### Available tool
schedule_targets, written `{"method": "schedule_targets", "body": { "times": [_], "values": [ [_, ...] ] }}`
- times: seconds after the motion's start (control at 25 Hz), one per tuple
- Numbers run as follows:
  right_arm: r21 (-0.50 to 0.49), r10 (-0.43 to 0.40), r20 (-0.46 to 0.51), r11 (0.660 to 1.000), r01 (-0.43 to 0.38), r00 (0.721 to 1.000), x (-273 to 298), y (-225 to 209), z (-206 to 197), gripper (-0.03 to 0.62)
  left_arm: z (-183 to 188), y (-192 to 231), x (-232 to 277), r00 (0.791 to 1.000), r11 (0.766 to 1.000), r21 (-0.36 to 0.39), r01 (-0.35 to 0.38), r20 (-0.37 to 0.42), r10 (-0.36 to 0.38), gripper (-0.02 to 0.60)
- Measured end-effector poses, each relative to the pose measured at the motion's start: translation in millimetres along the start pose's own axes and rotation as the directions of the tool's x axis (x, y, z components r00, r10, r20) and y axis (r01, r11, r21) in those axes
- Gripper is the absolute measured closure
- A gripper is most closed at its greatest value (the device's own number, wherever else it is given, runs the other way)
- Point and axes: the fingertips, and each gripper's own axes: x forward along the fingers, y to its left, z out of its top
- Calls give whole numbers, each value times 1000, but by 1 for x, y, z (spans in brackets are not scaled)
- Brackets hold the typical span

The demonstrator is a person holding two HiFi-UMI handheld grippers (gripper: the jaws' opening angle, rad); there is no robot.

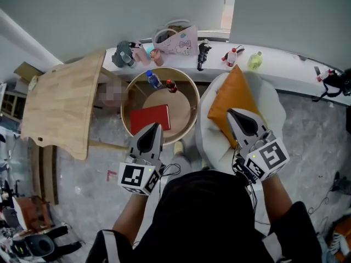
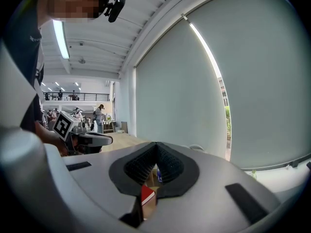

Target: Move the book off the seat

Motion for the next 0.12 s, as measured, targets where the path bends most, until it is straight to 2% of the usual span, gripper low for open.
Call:
{"method": "schedule_targets", "body": {
  "times": [0.12],
  "values": [
    [-2, 7, 3, 1000, -7, 1000, -3, -1, 2, 585, 2, -6, -2, 1000, 1000, 7, 2, 1, -2, 568]
  ]
}}
